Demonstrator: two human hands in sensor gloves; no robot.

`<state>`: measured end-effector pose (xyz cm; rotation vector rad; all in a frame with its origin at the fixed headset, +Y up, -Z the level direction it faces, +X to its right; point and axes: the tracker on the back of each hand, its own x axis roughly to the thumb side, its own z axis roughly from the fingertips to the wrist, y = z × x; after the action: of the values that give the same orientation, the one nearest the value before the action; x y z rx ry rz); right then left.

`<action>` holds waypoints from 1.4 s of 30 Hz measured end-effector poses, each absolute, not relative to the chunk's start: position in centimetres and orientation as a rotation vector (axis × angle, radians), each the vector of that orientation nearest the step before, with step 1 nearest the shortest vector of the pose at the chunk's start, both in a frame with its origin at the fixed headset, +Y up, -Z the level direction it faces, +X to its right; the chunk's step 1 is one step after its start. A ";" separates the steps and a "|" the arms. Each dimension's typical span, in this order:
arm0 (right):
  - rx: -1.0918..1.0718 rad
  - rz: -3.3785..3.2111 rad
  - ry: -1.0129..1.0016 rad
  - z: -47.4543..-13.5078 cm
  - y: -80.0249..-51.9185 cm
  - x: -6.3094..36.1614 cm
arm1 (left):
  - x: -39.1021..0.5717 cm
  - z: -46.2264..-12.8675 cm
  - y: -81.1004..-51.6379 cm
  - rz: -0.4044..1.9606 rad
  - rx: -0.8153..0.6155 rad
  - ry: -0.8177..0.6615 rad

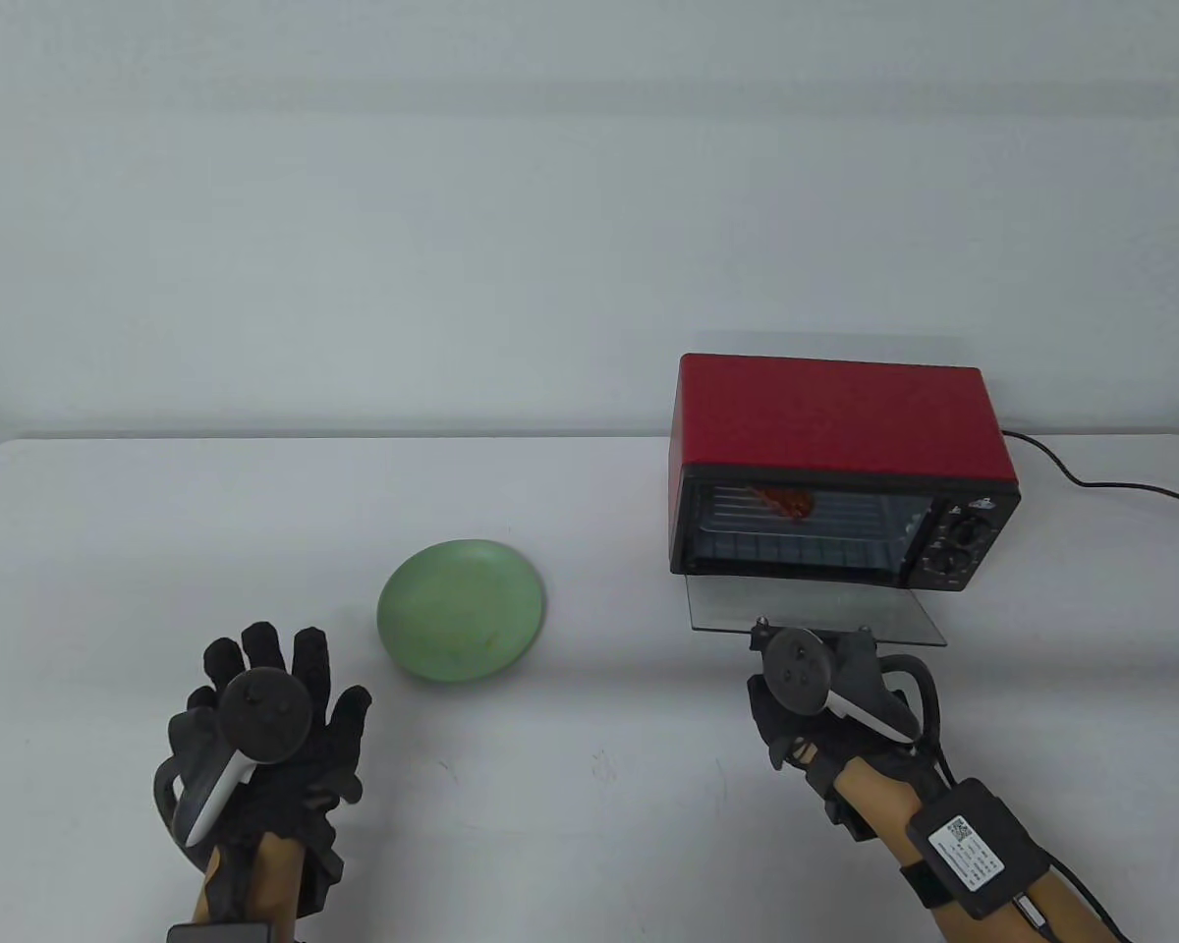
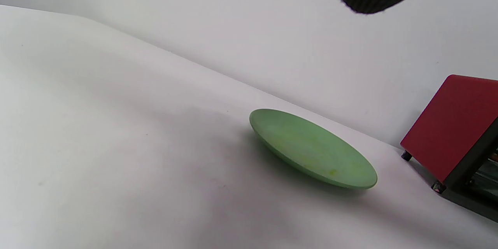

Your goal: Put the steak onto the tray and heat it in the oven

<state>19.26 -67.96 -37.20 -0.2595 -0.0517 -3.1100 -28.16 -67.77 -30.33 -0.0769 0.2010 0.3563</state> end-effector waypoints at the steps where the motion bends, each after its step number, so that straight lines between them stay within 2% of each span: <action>1: -0.253 -3.094 -0.014 -37.3 -67.5 19.2 | -28.1 -30.4 -67.9 0.354 -0.082 0.202; 5: -0.239 -3.073 0.081 -37.9 -66.5 19.1 | -28.1 -30.6 -68.3 0.351 -0.100 0.206; 14: -0.196 -3.094 0.112 -40.3 -64.4 19.5 | -28.3 -31.2 -69.4 0.337 -0.153 0.230; 19: -0.152 -3.123 0.041 -42.4 -63.5 19.7 | -28.4 -31.4 -69.7 0.334 -0.173 0.239; 21: -0.108 -3.143 -0.078 -43.4 -63.9 19.9 | -28.4 -31.5 -69.8 0.332 -0.179 0.241; 24: -0.092 -3.140 0.001 -44.0 -64.3 20.0 | -28.5 -31.5 -69.9 0.329 -0.186 0.247; 34: -0.168 -3.132 0.000 -43.0 -65.2 20.2 | -28.4 -31.5 -69.7 0.329 -0.192 0.251; 39: -0.114 -3.194 0.121 -42.0 -65.8 22.8 | -28.5 -31.2 -69.6 0.336 -0.184 0.251; 41: 0.010 -3.279 0.214 -41.9 -65.9 25.0 | -28.6 -31.2 -69.6 0.338 -0.188 0.253; 42: 0.115 -3.305 0.339 -41.8 -65.9 26.5 | -28.6 -31.2 -69.6 0.339 -0.192 0.255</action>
<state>26.49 -65.86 -41.83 0.1147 0.3391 -3.3047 -28.64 -69.64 -31.20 -0.1920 0.2547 0.3391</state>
